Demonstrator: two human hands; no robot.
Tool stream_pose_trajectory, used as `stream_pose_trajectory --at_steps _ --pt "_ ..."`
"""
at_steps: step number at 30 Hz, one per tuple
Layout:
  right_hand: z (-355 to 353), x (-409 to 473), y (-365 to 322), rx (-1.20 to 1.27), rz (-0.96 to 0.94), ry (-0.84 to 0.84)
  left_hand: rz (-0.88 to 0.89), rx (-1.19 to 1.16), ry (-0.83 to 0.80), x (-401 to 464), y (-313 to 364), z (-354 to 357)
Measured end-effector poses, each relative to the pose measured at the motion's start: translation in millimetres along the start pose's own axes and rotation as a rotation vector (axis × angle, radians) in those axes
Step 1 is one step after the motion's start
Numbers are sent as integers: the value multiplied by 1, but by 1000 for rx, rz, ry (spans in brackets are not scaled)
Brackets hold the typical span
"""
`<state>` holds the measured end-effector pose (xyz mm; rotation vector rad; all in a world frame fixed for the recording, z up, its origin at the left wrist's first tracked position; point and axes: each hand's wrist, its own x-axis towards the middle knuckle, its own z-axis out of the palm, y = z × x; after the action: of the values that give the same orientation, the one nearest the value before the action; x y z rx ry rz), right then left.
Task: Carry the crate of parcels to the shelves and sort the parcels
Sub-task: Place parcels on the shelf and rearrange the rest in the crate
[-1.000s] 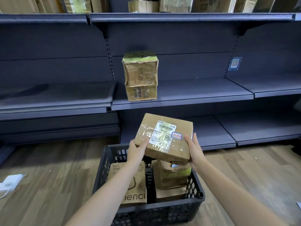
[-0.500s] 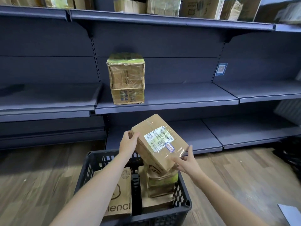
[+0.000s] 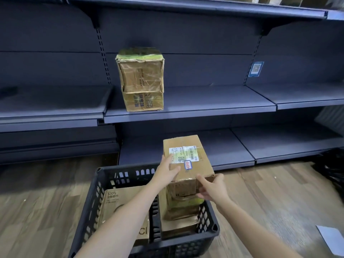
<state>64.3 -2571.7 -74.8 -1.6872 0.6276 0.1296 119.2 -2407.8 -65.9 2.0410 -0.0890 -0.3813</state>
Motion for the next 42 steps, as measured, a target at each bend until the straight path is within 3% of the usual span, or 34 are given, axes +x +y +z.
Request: stream_pose_trajectory --at_steps 3,6,12,15,21,26,34,42 --pt "0 -5 -3 -140 -12 18 -11 2 4 -3 -5 -4" --pt "3 -11 -2 -394 -133 161 -10 9 1 -8 -4 -10" --pt "20 -38 -17 -586 -434 301 8 63 -6 -18 -10 -22" --pt "44 -50 -26 -632 -634 194 -48 85 75 -24 -24 -39" --pt "108 -62 -21 -728 -848 -59 -243 152 237 -36 -67 -80" --pt "173 -45 7 -734 -650 -253 -448 191 319 -45 -131 -105" --pt "216 12 63 -802 57 -433 -667 318 98 -36 -204 -103" --pt "229 51 133 -762 258 -572 -791 365 -28 -21 -246 -81"
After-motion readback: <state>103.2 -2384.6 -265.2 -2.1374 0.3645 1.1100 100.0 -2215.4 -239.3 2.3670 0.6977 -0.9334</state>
